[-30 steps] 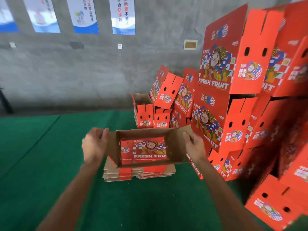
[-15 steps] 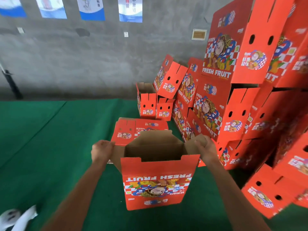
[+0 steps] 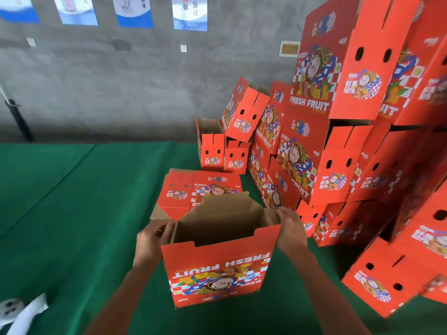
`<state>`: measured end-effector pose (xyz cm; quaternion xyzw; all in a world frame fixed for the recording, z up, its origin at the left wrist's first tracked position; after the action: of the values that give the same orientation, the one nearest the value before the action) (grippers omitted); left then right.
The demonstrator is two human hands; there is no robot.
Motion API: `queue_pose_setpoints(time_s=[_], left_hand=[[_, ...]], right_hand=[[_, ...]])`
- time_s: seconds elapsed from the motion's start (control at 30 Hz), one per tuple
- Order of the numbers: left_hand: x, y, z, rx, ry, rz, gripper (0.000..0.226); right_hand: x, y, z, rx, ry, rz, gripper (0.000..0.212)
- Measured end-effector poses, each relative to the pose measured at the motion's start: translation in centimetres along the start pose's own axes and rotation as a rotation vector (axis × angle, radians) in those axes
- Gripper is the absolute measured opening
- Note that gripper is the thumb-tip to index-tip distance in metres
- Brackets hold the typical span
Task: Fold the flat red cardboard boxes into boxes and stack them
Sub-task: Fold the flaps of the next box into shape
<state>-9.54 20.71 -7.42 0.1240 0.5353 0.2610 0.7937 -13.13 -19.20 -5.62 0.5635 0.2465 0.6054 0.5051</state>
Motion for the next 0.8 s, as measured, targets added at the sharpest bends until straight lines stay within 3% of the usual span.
queue_pose_setpoints(time_s=[0.03,0.1,0.17,0.4,0.53,0.67,0.8], left_hand=[[0.0,0.0,-0.6,0.02,-0.021,-0.009,0.011],[-0.7,-0.3,-2.1,0.139,-0.056,-0.104,0.034],[-1.3,-0.6,-3.9,0.247,-0.07,-0.282,0.05],[-2.2,-1.7,-5.0,0.285,0.071,-0.618,0.091],[-3.2,-1.5,-4.7,0.186,0.069,-0.606,0.09],[-3.2,-1.4,-4.3,0.109,0.069,-0.469,0.067],[-3.6,-1.9,-2.9,0.202,0.157,-0.276,0.045]], right_hand=[[-0.2,-0.1,0.0,0.051,-0.034,0.041,0.046],[-0.8,-0.3,-0.1,0.143,-0.113,0.112,0.048],[-0.6,-0.5,-0.3,0.16,-0.11,0.169,0.037],[0.2,-1.1,0.1,0.197,-0.054,0.263,0.04],[-0.1,-1.7,0.1,0.247,-0.078,0.266,0.047],[-0.1,-1.7,0.1,0.245,-0.019,0.479,0.016],[-1.4,-0.8,0.6,0.242,-0.004,0.351,0.033]])
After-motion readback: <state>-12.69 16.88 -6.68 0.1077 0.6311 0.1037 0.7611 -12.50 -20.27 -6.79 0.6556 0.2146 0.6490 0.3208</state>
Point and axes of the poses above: each hand's wrist, its own z-axis towards the middle knuckle, its own y-axis out of the back of the hand, x = y × z, the point moved 6 cm from there along z, towards the middle knuckle, and after that the axes turned 3 degrees about x, right-handed, at the moved point
